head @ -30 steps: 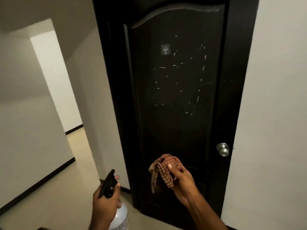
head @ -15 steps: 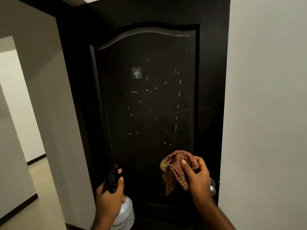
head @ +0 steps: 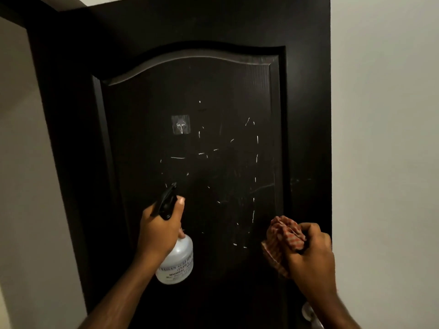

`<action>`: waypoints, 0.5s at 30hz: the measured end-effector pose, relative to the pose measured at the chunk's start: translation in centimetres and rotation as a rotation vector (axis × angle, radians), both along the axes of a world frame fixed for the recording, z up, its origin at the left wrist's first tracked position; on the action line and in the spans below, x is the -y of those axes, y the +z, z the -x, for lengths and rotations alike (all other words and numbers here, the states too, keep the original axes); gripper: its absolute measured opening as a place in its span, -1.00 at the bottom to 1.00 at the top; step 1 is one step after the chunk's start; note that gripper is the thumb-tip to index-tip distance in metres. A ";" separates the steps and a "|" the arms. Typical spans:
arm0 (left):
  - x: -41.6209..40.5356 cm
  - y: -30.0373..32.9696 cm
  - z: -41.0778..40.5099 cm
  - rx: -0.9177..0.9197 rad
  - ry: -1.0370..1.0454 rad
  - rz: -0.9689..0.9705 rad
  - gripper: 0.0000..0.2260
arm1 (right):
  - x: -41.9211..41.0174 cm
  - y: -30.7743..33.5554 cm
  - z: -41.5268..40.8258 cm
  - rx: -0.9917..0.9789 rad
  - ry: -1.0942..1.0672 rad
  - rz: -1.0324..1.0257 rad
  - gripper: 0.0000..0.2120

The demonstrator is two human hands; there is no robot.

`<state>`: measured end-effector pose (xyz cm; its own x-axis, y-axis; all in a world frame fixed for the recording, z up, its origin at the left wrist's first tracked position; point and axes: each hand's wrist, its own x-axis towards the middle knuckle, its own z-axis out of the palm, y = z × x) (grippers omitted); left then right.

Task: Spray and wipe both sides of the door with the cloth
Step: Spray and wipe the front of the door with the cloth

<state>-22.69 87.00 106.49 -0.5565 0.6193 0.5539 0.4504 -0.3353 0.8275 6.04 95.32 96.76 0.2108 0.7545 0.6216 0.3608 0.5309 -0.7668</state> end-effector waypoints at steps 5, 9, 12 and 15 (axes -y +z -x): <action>-3.7 5.6 2.5 -0.137 -0.124 -0.039 -0.70 | -2.3 3.1 2.2 -0.016 -0.103 -0.106 -0.55; -5.9 8.8 3.6 -0.228 -0.223 -0.034 -0.75 | -3.8 5.3 3.6 -0.001 -0.124 -0.254 -0.48; -7.1 10.4 3.6 -0.230 -0.286 -0.028 -0.73 | -4.1 6.5 4.9 0.010 -0.141 -0.365 -0.43; -7.6 11.4 2.9 -0.226 -0.328 -0.024 -0.76 | -5.3 7.2 5.4 0.024 -0.275 -0.482 -0.47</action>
<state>-25.61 94.56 117.89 -0.1943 0.7290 0.6564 0.4858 -0.5098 0.7100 0.69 100.66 103.92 0.3413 0.3025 0.8899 0.5502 0.7033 -0.4501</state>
